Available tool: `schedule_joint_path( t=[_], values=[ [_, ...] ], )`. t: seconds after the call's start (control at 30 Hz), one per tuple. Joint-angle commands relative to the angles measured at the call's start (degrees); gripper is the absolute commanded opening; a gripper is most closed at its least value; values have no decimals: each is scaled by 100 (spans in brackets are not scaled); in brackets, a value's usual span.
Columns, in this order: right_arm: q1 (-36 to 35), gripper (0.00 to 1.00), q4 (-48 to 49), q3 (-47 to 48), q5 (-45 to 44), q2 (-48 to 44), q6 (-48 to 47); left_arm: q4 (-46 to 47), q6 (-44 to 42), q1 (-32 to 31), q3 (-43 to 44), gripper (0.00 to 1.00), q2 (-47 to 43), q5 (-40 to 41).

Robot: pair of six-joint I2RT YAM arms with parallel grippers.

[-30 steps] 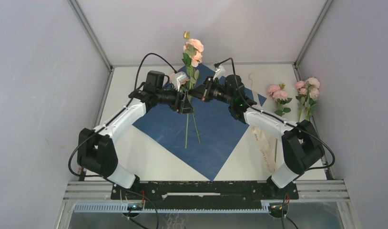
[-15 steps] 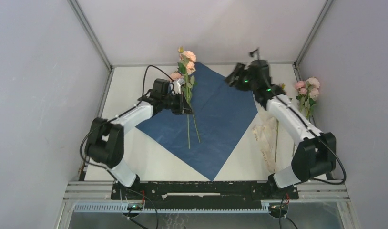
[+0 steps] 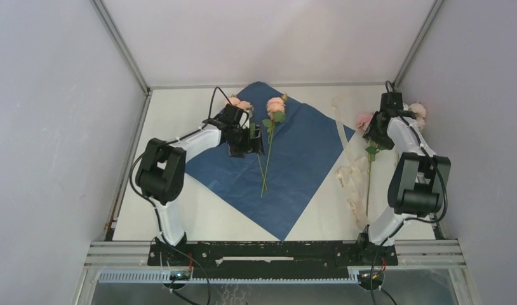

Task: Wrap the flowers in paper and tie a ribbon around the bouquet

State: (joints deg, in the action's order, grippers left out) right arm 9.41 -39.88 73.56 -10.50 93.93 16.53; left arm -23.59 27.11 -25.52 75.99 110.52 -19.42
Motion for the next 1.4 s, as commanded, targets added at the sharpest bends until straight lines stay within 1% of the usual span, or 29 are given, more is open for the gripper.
schedule_joint_path(
  t=[0.0,0.03,0.17,0.3,0.53,0.7,0.8,0.83,0.9,0.97,1.03,1.07,1.1,1.13,1.2,1.27,1.37],
  values=[
    [230,63,-83,346,-131,506,-300,-955,-998,-6,283,100,-961,893],
    [275,61,-41,370,-84,632,-325,-1095,-1238,-6,287,100,-1124,961],
    [419,48,103,484,240,1133,-486,-1439,-2145,13,134,100,-1752,1114],
    [430,41,196,661,329,1466,-708,-1429,-2509,146,-198,100,-2357,1020],
    [446,39,276,962,638,1737,-994,-1424,-2604,587,-281,100,-2727,854],
    [568,43,213,1137,978,2015,-1032,-1420,-2696,798,-189,100,-2812,813],
    [571,45,215,1194,1416,2133,-1034,-1428,-2703,899,-110,100,-2853,823],
    [571,45,223,1202,1505,2162,-1026,-1429,-2703,932,-90,100,-2864,826],
    [578,38,239,1240,1531,2242,-1013,-1424,-2703,996,-67,100,-2898,810],
    [607,23,172,1310,1441,2290,-1002,-1429,-2703,1057,-81,100,-2945,767],
    [667,6,140,1311,1360,2177,-1000,-1429,-2703,1142,-115,100,-2996,730],
    [700,1,132,1309,1268,2054,-1005,-1430,-2703,1177,-125,100,-3015,706],
    [722,0,122,1314,1129,1897,-1019,-1429,-2826,1224,-121,100,-3031,696],
    [729,0,107,1318,833,1655,-1070,-1429,-2842,1282,-106,100,-3042,676],
    [729,0,21,1374,517,1217,-1170,-1429,-2838,1396,-59,100,-3054,645],
    [721,0,-246,1572,215,803,-1201,-1429,-2829,1518,-8,100,-3063,611],
    [599,0,-468,1758,-713,150,-1224,-1420,-2816,1668,42,100,-3066,548]
  ],
)
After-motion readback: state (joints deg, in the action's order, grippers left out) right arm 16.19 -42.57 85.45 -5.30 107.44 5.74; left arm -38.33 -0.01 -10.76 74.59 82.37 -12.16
